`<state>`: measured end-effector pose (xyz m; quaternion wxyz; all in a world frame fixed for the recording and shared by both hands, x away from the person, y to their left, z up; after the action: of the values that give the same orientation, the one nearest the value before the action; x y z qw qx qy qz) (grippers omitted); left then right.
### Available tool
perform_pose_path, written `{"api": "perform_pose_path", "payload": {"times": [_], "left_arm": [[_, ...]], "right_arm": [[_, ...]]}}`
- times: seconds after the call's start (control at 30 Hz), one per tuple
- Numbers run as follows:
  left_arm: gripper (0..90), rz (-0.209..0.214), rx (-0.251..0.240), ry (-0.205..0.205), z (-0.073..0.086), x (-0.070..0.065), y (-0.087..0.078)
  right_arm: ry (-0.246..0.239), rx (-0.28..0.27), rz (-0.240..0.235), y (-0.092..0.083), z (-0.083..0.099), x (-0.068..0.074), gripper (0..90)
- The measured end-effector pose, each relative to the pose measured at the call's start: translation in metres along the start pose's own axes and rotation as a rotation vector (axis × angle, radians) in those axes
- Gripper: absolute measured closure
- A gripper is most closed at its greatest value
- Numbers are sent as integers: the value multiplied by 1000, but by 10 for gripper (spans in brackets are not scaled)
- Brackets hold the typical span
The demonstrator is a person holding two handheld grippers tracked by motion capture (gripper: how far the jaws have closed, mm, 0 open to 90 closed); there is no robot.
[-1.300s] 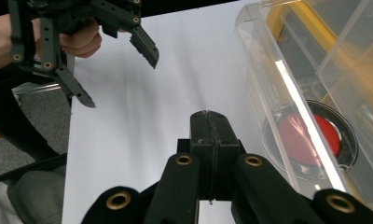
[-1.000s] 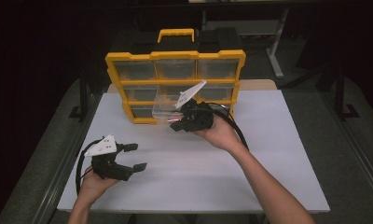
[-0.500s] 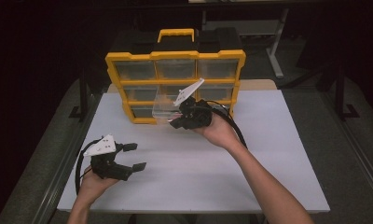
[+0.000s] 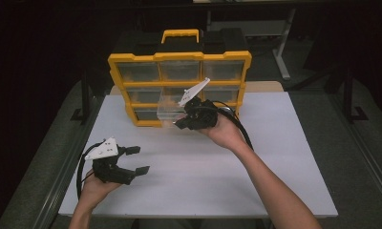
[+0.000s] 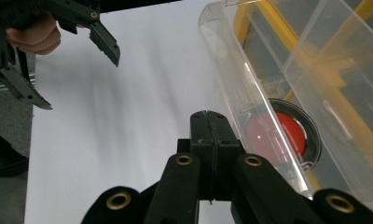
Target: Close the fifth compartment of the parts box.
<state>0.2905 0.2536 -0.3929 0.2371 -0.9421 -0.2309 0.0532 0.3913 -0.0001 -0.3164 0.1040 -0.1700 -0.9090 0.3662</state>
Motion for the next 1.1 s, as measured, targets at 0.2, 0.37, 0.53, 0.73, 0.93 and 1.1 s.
{"api": "perform_pose_path", "payload": {"times": [0.2, 0.37, 0.53, 0.73, 0.93, 1.1], "left_arm": [[203, -1, -11, -1, 0, 0, 1], [203, -1, -14, -3, 0, 0, 0], [203, -1, -16, -5, 0, 0, 0], [203, -3, -17, -1, 0, 0, 0], [203, -3, -18, 1, 0, 1, -1], [203, -2, -18, 0, 0, 1, -2]], "right_arm": [[0, -9, 6, -1, -2, -4, 890], [8, -16, 10, -2, -4, -8, 890], [7, -12, 14, -1, -6, -10, 889], [41, -12, 15, -1, -9, -10, 889], [42, -15, 27, -1, -10, -15, 890], [63, -12, 36, 0, -11, -19, 890]]}}
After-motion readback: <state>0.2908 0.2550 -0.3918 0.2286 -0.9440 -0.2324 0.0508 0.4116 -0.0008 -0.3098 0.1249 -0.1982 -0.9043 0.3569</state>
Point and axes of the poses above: each handheld gripper's, and its own axes: y roughly forward along the jaws, z roughly out of its underside, x roughly to its left, the point moved 3 cm from there along y, roughly forward along the jaws, and after that the axes turned 6 degrees about y, right-handed, at the moved point
